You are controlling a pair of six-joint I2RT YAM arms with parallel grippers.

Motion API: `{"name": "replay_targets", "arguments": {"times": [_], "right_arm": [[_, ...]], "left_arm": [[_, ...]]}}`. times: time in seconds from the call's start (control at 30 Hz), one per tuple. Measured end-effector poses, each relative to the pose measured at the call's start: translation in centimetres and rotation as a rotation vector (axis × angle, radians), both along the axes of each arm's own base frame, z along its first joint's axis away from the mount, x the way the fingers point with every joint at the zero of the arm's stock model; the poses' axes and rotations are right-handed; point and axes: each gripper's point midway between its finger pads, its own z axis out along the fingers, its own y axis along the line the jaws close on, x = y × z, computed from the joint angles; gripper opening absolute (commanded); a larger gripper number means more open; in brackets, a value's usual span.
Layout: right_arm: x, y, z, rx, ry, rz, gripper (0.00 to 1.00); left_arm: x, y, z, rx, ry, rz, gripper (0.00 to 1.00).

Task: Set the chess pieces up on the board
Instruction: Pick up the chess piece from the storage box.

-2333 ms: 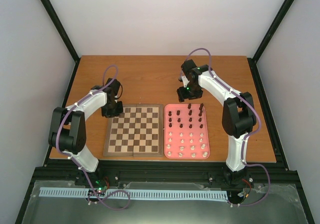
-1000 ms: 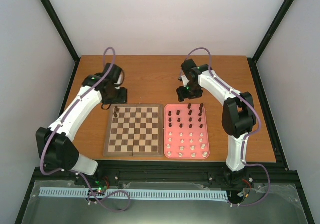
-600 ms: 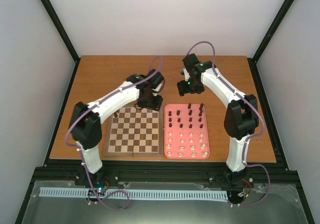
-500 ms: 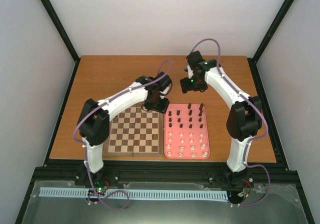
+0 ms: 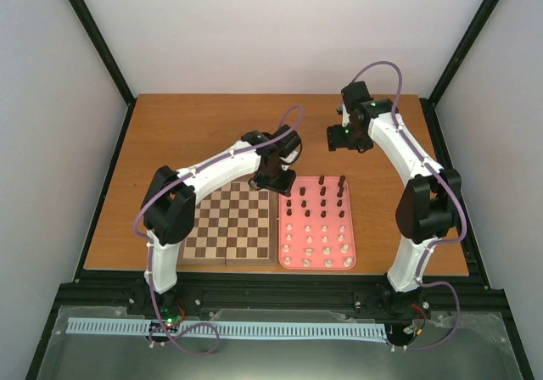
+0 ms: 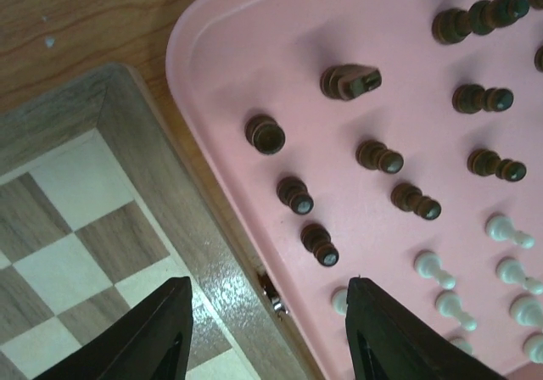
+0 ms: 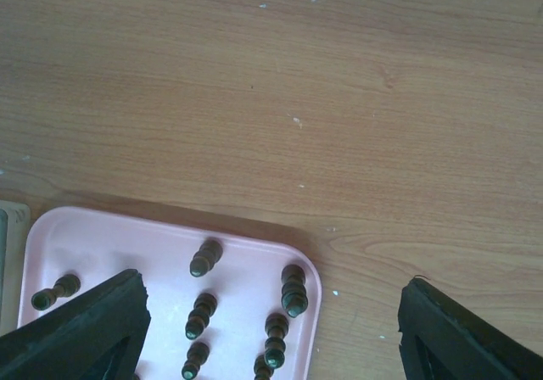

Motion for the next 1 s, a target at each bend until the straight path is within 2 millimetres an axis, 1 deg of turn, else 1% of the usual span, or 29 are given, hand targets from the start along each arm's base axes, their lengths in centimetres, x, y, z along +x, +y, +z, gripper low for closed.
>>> {"name": "replay_targets", "arguments": {"times": [0.2, 0.33, 0.47, 0.57, 0.7, 0.77, 0.87, 1.0], "right_arm": [[-0.8, -0.6, -0.6, -0.002, 0.015, -0.007, 0.79], [-1.0, -0.7, -1.0, -0.007, 0.025, -0.004, 0.79], [-0.9, -0.8, -1.1, -0.006, 0.024, -0.005, 0.79], [-0.9, -0.8, -1.1, -0.005, 0.021, -0.004, 0.79], [-1.1, -0.8, -1.2, -0.003, 0.022, -0.001, 0.79], [-1.2, -0.8, -1.1, -0.002, 0.021, -0.001, 0.79], [-1.3, -0.8, -0.9, 0.002, 0.015, 0.001, 0.79], [-1.5, -0.8, -0.6, 0.003, 0.008, 0.004, 0.79]], "left_arm": [[-1.3, 0.8, -0.2, 0.012, 0.016, -0.007, 0.55], [-2.7, 0.1, -0.9, 0.016, 0.034, -0.03, 0.54], [-3.8, -1.2, -1.3, 0.005, 0.041, -0.061, 0.51], [-3.9, -1.8, -1.7, -0.007, 0.038, -0.067, 0.51], [-3.5, -2.1, -2.5, -0.002, 0.033, -0.058, 0.51], [-3.2, -2.0, -3.2, 0.01, 0.03, -0.047, 0.5], [-3.2, -1.8, -4.1, 0.028, 0.028, -0.039, 0.47], [-3.0, -1.6, -5.0, 0.047, 0.028, -0.03, 0.45]]}}
